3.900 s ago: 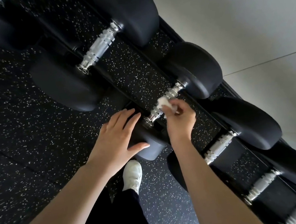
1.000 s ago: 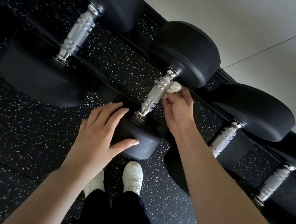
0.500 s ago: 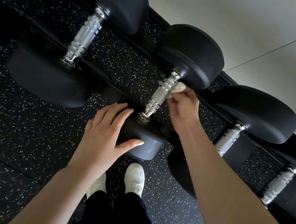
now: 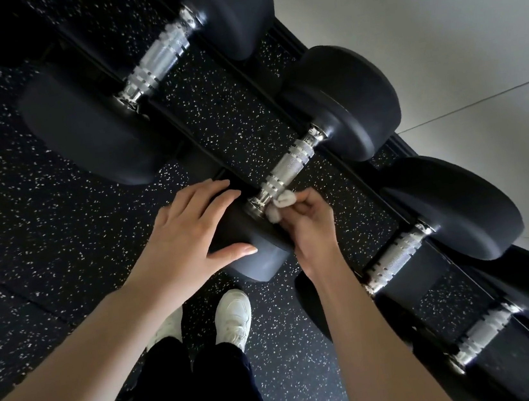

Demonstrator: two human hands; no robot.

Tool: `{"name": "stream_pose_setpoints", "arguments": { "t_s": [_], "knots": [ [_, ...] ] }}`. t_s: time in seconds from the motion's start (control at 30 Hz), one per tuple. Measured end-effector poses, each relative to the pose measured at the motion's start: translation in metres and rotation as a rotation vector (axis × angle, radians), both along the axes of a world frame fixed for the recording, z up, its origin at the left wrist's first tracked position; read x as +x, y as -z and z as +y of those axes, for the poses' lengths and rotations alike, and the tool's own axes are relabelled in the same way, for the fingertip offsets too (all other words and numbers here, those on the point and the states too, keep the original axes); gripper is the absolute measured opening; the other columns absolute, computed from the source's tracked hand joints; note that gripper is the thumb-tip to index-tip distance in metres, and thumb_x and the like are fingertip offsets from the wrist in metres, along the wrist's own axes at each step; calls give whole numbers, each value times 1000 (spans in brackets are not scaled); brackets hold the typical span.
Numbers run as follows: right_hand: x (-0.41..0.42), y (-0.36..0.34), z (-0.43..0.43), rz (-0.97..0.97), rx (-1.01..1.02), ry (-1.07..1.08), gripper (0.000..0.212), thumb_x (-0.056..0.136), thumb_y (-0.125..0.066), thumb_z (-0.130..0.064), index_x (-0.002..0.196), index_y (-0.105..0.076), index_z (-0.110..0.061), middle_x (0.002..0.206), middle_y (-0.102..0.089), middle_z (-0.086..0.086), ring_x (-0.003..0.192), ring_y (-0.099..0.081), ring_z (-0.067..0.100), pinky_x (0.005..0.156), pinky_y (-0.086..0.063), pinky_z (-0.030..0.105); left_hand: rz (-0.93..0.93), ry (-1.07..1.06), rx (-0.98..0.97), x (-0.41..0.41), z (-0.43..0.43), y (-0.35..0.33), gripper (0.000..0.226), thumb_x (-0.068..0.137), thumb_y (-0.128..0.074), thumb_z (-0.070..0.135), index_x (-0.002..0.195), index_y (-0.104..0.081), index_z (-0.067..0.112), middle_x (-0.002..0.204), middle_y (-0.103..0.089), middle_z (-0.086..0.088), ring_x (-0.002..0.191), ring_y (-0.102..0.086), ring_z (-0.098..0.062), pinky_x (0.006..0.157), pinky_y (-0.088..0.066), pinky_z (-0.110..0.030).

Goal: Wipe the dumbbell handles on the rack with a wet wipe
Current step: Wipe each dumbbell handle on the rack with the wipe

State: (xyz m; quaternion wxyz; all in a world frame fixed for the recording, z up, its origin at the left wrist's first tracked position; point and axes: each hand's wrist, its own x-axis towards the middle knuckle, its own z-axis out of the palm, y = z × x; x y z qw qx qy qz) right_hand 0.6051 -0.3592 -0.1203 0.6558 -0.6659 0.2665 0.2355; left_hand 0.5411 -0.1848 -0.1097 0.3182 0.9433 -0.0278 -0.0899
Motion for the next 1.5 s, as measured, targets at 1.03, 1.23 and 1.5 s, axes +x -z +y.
{"name": "stream_pose_setpoints", "arguments": {
  "t_s": [1.03, 1.23, 1.5],
  "knots": [
    [25, -28, 45, -476, -1138, -907, 17, 86, -65, -26, 99, -70, -15, 101, -60, 8, 79, -61, 26, 66, -49, 34, -52, -37, -184, 0, 10, 11, 81, 61, -74, 55, 131, -48, 23, 137, -47, 3, 125, -32, -15, 86, -41, -46],
    [30, -19, 43, -667, -1184, -616, 13, 81, -70, -10, 92, -70, -3, 95, -66, 11, 69, -65, 26, 58, -54, 32, -84, -41, -160, -1, 10, 16, 81, 61, -73, 58, 130, -51, 23, 136, -49, 3, 124, -35, -16, 84, -44, -43],
    [57, -28, 43, -604, -1369, -146, 17, 87, -64, -28, 95, -72, -16, 90, -71, 7, 70, -66, 31, 59, -37, 26, -83, -35, -165, -1, 10, 18, 79, 64, -66, 61, 132, -49, 24, 138, -48, 4, 127, -33, -14, 85, -42, -41]
  ]
}}
